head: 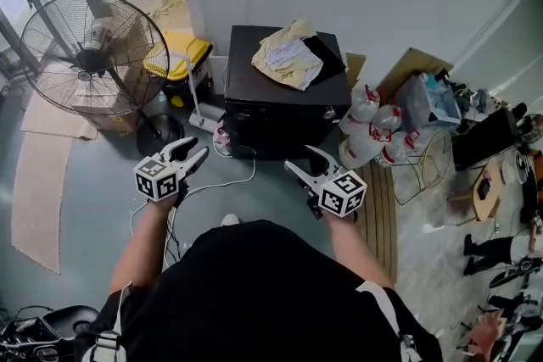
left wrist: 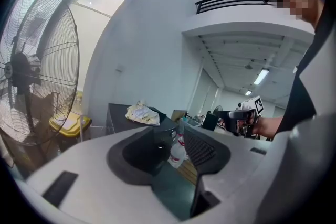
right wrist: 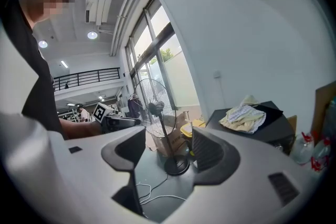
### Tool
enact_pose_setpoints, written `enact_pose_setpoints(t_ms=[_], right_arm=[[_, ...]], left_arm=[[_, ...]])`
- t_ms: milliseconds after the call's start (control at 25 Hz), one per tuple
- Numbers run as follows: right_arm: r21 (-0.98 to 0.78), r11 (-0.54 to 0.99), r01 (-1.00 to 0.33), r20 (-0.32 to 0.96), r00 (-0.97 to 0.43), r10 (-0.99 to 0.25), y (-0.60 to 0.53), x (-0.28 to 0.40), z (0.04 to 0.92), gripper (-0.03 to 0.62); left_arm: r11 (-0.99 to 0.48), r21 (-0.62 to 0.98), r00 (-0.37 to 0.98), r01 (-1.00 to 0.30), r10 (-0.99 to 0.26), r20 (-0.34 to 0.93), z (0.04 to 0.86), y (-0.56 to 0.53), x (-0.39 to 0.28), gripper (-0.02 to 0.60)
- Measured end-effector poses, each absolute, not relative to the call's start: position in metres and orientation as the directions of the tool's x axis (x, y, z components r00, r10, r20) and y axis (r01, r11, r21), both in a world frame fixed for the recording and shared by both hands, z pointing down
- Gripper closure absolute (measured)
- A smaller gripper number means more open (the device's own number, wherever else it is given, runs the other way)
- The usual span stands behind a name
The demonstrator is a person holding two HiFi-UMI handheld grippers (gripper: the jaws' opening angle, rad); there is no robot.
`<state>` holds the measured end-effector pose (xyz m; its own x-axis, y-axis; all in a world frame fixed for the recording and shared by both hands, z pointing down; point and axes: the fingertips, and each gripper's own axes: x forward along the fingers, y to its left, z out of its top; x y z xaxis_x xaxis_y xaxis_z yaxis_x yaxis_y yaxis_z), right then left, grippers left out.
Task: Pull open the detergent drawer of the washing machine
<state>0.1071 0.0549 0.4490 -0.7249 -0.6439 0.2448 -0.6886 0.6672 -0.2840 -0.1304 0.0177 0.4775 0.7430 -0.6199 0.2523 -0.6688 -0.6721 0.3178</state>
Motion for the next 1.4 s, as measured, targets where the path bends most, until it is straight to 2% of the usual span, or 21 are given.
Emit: enact_pose_setpoints(t_ms=[440, 1040, 1400], right_arm=[[-0.304, 0.632, -0.713, 0.246, -0.700, -0.671, 0.023, 0.104, 0.451, 0.313], [-0.289, 0.580, -0.761, 0.265, -0.646, -0.716, -0.007, 0.083, 0.450, 0.409], [-0.299, 0.564, -0.770, 0.268, -0.635, -0.725, -0.020, 0.066, 0.453, 0.419]], left_arm=[[-0.695, 0.328, 0.769, -0.640, -0.588, 0.252, 0.478, -0.024, -0.133, 0.397], [-0.739, 0.338, 0.812, -0.583, -0.529, 0.247, 0.480, -0.067, -0.148, 0.396], [-0.761, 0.341, 0.834, -0.552, -0.496, 0.242, 0.481, -0.090, -0.164, 0.396]])
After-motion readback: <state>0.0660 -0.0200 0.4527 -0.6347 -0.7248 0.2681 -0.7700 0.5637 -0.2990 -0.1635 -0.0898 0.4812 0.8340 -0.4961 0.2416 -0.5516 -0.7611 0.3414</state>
